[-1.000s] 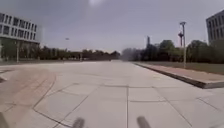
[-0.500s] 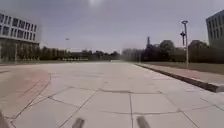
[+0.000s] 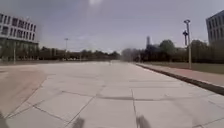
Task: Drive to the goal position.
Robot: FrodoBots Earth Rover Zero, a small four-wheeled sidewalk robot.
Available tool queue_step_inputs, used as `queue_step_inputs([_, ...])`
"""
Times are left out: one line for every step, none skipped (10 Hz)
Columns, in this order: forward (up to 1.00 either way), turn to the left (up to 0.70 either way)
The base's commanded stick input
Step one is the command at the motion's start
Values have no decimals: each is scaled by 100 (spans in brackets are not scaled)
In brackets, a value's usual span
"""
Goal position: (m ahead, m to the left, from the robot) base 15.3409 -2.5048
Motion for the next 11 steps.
queue_step_inputs([70, 0])
queue_step_inputs([70, 0])
queue_step_inputs([70, 0])
queue_step_inputs([70, 0])
queue_step_inputs([70, 0])
queue_step_inputs([70, 0])
queue_step_inputs([70, 0])
queue_step_inputs([70, 0])
queue_step_inputs([70, 0])
queue_step_inputs([70, 0])
queue_step_inputs([70, 0])
